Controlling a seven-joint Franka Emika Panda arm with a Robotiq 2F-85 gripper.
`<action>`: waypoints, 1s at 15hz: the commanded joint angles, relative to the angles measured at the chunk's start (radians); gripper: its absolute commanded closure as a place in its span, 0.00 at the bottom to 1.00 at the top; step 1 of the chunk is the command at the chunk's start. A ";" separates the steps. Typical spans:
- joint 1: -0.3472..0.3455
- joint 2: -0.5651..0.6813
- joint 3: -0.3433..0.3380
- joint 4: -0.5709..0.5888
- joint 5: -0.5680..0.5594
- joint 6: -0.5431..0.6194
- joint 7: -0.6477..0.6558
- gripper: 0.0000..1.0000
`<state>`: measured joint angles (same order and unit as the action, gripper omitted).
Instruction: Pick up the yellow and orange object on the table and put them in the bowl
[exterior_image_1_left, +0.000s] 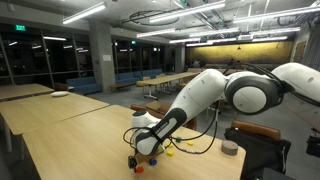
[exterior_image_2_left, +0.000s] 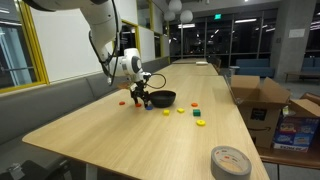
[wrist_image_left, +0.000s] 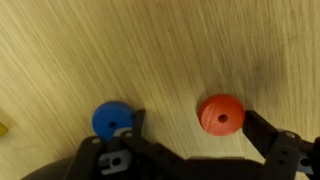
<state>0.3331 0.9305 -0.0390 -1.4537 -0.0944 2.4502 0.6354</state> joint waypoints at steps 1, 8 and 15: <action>-0.016 0.011 0.022 0.041 0.046 -0.043 -0.045 0.00; -0.014 0.013 0.027 0.055 0.071 -0.055 -0.064 0.49; -0.013 0.007 0.027 0.061 0.074 -0.068 -0.065 0.75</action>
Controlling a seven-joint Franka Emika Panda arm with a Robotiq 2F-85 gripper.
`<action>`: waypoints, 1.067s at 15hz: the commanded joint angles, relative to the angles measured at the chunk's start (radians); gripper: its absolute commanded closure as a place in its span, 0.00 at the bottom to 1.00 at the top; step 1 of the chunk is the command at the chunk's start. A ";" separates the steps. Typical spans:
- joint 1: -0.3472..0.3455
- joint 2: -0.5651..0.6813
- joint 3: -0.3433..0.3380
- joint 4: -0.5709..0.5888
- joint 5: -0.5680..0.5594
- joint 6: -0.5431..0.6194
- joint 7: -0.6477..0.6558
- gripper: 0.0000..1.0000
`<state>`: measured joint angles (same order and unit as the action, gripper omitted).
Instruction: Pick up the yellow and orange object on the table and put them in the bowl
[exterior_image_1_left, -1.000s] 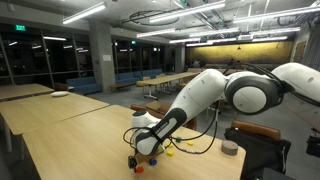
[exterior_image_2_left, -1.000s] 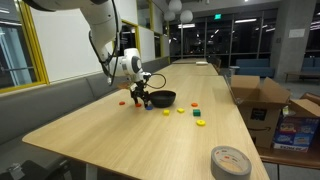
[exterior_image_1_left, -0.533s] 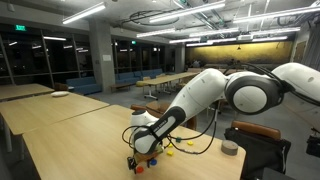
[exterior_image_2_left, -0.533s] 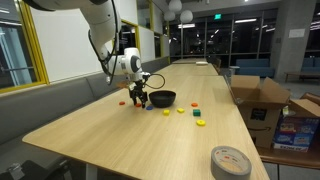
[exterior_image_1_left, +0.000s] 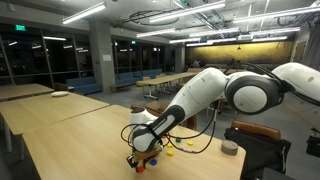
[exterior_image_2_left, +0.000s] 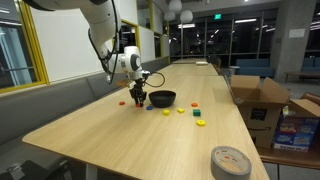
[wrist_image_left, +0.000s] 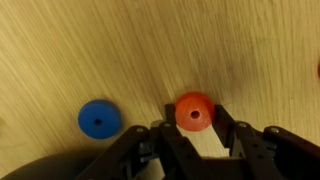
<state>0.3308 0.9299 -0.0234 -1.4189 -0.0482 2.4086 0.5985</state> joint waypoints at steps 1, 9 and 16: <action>-0.008 -0.004 0.009 0.018 0.026 -0.025 -0.025 0.75; 0.012 -0.132 -0.005 -0.070 0.011 -0.006 -0.001 0.75; 0.022 -0.251 -0.033 -0.167 -0.016 0.016 0.036 0.75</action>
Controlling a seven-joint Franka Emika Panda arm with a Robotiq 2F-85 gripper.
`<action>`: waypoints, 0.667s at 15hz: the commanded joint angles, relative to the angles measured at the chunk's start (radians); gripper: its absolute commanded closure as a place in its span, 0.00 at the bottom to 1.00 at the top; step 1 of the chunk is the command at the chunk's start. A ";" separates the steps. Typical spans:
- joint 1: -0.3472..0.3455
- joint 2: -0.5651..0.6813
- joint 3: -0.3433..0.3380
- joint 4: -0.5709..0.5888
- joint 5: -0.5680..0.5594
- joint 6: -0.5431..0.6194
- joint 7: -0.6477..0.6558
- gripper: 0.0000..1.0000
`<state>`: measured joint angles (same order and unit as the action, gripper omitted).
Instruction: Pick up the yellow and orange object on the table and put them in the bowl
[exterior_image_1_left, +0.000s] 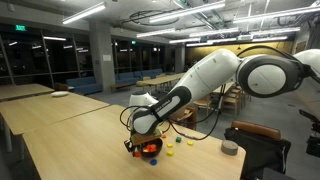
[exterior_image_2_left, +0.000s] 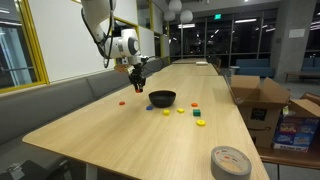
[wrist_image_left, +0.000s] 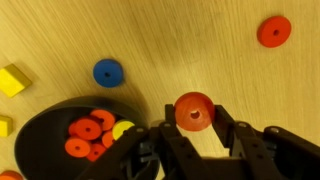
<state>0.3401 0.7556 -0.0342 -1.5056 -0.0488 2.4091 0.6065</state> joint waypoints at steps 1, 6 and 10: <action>0.010 -0.090 -0.024 -0.094 -0.016 0.018 0.027 0.75; 0.020 -0.110 -0.078 -0.134 -0.070 0.056 0.083 0.75; 0.031 -0.079 -0.122 -0.142 -0.140 0.127 0.156 0.75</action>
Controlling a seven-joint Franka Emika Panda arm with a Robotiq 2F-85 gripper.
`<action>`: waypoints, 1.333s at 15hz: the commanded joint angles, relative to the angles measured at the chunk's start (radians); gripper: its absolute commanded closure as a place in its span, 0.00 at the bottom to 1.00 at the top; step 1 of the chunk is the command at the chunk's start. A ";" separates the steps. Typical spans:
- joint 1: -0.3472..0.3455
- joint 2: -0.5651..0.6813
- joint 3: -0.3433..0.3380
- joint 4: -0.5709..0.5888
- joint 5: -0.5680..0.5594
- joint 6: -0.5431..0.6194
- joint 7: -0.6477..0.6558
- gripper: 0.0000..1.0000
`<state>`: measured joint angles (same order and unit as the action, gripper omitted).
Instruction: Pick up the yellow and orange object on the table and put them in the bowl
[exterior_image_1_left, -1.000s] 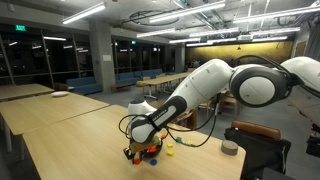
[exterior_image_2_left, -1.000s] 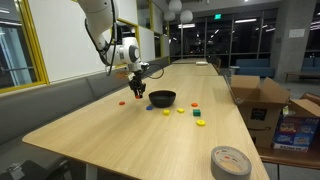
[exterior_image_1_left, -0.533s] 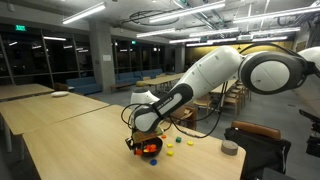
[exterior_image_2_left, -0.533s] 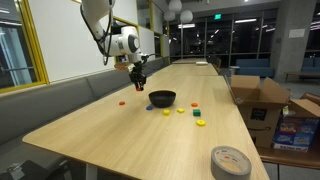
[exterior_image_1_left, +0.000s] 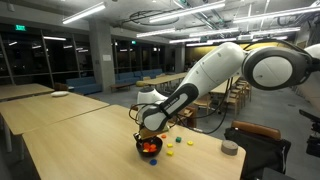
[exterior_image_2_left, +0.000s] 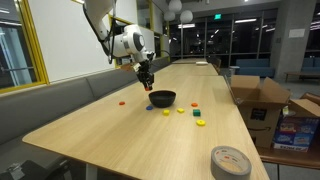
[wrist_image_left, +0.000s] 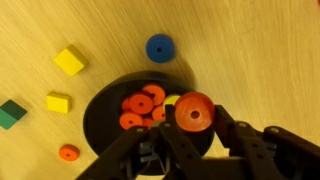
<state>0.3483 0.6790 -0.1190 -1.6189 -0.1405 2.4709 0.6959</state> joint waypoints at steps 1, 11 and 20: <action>0.026 0.006 -0.047 -0.031 -0.062 0.085 0.083 0.75; 0.007 0.148 -0.063 0.091 -0.053 0.060 0.101 0.75; 0.006 0.189 -0.087 0.164 -0.055 0.039 0.123 0.26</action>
<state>0.3524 0.8436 -0.1961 -1.4974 -0.1905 2.5312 0.7957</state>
